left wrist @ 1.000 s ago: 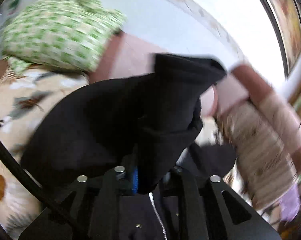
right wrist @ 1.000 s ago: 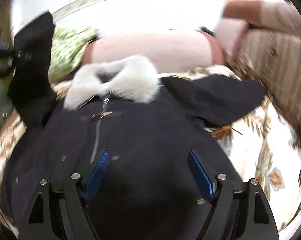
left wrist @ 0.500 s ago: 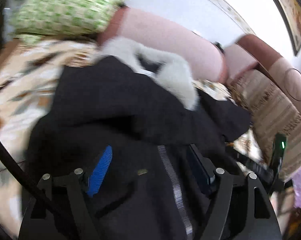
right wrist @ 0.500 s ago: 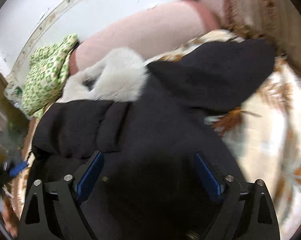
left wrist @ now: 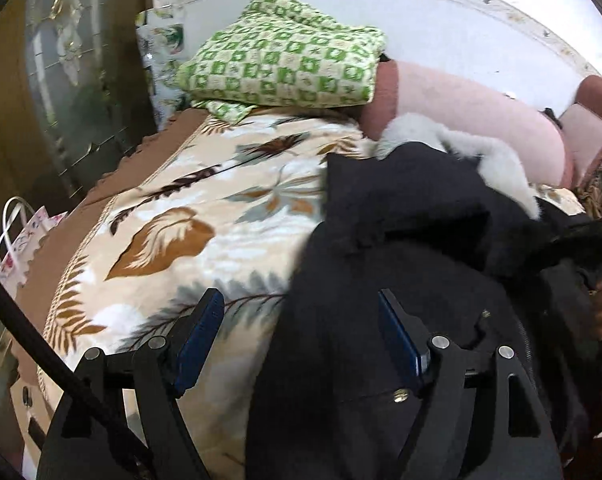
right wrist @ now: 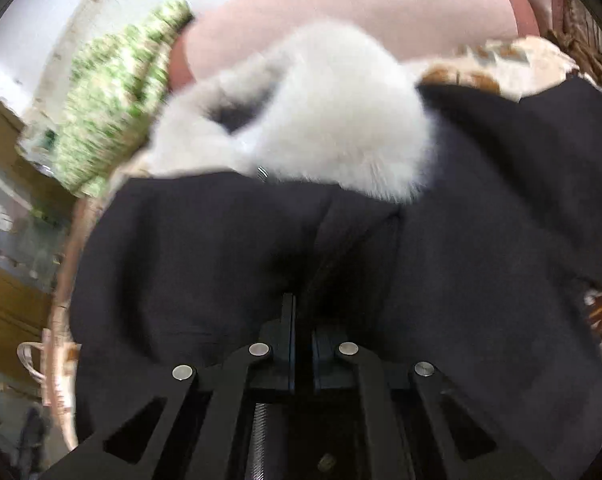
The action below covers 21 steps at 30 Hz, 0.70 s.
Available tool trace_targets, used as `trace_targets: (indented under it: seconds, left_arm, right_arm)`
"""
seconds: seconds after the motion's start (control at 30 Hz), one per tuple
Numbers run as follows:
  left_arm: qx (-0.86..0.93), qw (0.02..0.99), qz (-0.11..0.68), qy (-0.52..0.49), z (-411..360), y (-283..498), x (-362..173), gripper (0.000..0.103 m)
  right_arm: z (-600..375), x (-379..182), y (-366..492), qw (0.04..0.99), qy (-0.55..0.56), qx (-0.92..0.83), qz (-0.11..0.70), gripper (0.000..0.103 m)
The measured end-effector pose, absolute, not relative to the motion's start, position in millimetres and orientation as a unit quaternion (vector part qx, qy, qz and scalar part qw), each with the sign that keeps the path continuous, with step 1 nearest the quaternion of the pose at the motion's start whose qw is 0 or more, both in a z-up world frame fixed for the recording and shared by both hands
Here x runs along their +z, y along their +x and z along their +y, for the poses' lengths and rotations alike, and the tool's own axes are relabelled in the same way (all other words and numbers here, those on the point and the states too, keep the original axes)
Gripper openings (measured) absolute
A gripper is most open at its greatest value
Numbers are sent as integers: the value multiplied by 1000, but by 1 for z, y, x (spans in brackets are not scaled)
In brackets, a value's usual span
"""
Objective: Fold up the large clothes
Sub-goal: 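Grasp the other sleeve with the right gripper and fold it across the coat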
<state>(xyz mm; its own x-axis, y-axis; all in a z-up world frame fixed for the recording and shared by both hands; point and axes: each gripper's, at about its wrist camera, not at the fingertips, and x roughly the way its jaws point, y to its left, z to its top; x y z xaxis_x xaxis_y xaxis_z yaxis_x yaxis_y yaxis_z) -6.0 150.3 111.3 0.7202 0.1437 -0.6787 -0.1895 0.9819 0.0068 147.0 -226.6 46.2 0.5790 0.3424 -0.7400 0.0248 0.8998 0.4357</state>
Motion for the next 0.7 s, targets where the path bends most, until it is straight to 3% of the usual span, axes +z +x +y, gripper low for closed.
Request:
trace_targets:
  seconds: [0.2, 0.47, 0.6, 0.67, 0.7]
  left_arm:
    - [81, 925, 370, -41, 147, -16, 104, 76]
    - [51, 923, 379, -32, 117, -35, 108, 76]
    - [31, 929, 368, -7, 94, -45, 119, 76]
    - [22, 933, 360, 6, 83, -48, 125, 76]
    - [18, 934, 357, 11, 79, -49, 128, 76]
  right_arm:
    - [-279, 70, 112, 886, 193, 8, 422, 6]
    - [-303, 7, 122, 853, 214, -34, 475, 7]
    - [-313, 5, 120, 854, 222, -46, 469, 13]
    - [-321, 14, 117, 851, 213, -30, 479, 24]
    - [-329, 20, 112, 854, 214, -35, 472, 42]
